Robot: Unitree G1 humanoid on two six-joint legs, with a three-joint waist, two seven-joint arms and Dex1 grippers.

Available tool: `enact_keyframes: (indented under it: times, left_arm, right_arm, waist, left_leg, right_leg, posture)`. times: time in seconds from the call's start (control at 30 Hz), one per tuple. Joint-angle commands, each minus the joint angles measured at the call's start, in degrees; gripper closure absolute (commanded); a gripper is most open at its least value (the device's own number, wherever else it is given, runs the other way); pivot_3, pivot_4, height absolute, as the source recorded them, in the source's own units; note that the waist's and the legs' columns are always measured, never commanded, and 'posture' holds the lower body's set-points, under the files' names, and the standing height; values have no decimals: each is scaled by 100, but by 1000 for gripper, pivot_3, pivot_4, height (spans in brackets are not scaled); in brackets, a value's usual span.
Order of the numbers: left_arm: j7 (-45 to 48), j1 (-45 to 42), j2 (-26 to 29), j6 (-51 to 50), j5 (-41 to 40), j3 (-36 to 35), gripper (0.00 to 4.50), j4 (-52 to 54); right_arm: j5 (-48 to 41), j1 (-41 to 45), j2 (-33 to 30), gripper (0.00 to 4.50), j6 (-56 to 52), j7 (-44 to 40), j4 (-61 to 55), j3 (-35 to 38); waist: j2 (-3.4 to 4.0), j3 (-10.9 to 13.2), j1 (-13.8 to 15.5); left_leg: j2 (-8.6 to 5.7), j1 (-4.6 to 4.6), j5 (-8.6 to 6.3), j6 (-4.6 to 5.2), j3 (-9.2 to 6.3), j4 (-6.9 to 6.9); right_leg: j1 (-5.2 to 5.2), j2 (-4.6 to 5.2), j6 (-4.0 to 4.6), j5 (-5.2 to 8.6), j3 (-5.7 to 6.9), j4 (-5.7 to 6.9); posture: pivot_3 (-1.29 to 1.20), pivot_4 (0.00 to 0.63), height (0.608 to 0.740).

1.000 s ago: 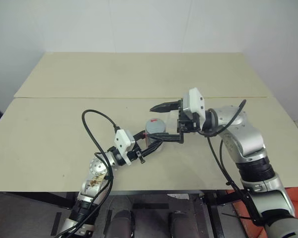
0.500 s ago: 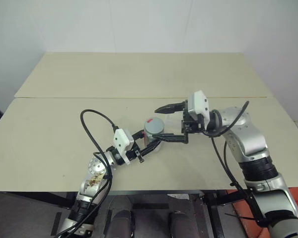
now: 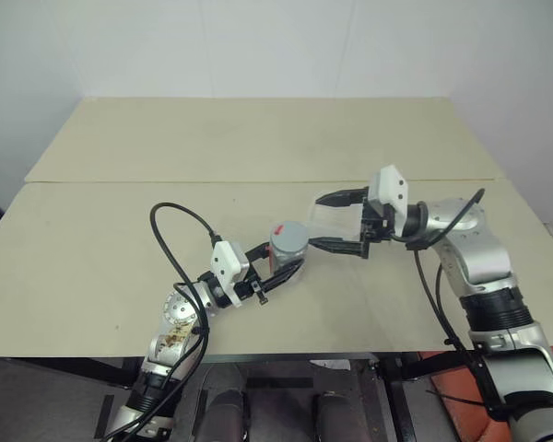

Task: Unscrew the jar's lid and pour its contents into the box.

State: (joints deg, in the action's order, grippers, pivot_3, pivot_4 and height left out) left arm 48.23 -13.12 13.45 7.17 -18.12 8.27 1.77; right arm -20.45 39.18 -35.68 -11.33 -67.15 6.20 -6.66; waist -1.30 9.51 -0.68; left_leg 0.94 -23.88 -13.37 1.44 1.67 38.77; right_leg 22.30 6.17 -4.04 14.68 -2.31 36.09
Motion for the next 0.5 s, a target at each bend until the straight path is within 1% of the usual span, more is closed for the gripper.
enact_keyframes:
  times: [0.03,0.2,0.37,0.5]
  left_arm:
    - [13,0,7,96,-77,-19,2544,275]
    - [11,-49,27,128,-49,-31,2544,225]
    - [-83,44,32,132,-6,-36,2544,278]
    - [-100,79,26,145,13,1,2544,307]
  right_arm:
    - [-81,-69,-159,38,95,-194,-304,185]
    - [-563,-267,-282,38,-223,-629,-918,250]
    - [-709,-149,37,38,-551,-172,-1308,230]
    - [-808,-63,207,38,-859,-76,-1466,149]
  waist:
    - [0,0,1]
    - [0,0,4]
    - [0,0,-15]
    - [0,0,0]
  left_leg:
    - [0,0,0,0,0,0]
    - [0,0,0,0,0,0]
    - [3,2,0,0,-1,0]
    - [2,2,0,0,-1,1]
  right_leg:
    - [0,0,0,0,0,0]
    - [0,0,0,0,0,0]
    - [0,0,0,0,0,3]
    - [0,0,0,0,-1,2]
  posture:
    - [0,150,740]
    - [0,150,740]
    - [0,150,740]
    - [0,150,740]
